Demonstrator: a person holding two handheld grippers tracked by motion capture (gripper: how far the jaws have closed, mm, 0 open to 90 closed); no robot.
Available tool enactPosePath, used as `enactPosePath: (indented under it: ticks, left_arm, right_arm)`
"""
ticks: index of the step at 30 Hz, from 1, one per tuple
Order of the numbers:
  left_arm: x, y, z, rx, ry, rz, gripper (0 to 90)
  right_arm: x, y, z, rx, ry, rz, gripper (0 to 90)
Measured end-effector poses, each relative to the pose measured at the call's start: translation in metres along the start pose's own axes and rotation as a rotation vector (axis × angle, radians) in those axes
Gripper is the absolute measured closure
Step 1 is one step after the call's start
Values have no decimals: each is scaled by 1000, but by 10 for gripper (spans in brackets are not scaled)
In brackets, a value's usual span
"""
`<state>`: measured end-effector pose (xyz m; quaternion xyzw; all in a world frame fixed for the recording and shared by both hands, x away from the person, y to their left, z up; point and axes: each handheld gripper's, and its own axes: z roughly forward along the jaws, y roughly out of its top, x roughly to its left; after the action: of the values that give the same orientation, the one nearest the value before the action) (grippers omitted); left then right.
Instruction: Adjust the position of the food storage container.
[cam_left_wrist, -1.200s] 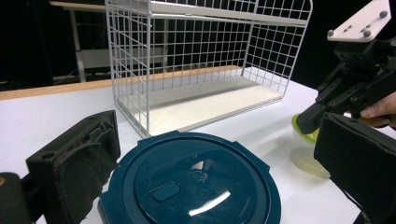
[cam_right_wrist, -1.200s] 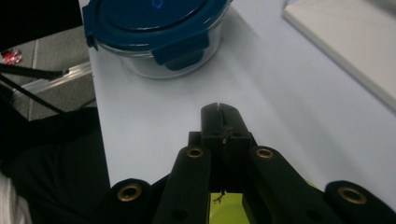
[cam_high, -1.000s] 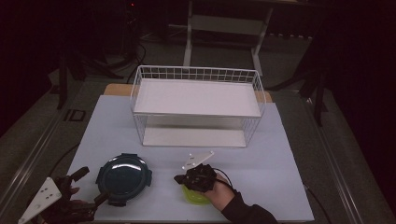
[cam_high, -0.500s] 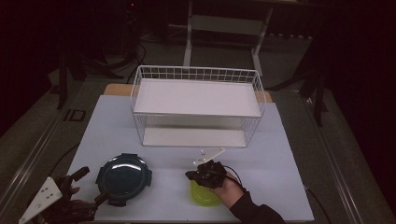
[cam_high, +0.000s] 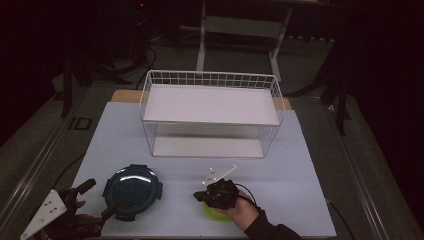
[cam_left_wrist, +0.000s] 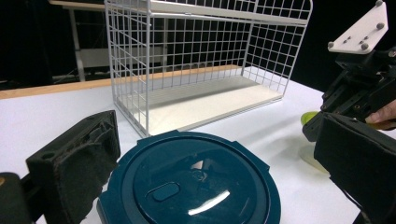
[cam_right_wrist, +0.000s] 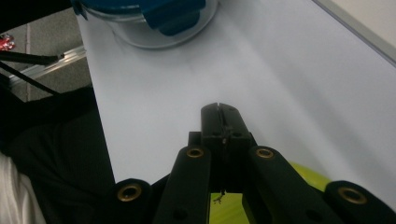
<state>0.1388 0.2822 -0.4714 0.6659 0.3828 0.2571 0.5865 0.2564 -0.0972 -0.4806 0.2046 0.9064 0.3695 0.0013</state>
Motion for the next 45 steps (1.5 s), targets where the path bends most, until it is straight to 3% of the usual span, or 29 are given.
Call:
enactPosePath:
  ticks: [18, 23, 31, 38, 45]
  left_arm:
    - [-1, 0, 1, 4, -1, 5, 0]
    - [-1, 0, 1, 5, 0, 3, 0]
    - [0, 0, 0, 0, -2, 3, 0]
    - [-1, 0, 1, 3, -2, 2, 0]
    - [-1, 0, 2, 3, -2, 1, 0]
  right_arm:
    - [-25, -19, -23, -18, -66, 70, 900]
    - [-17, -16, -25, -31, -46, 65, 900]
    - [5, -23, -21, -11, 27, 47, 900]
    - [12, -33, -29, -17, 19, 53, 900]
    - [0, -42, -40, -19, -7, 77, 900]
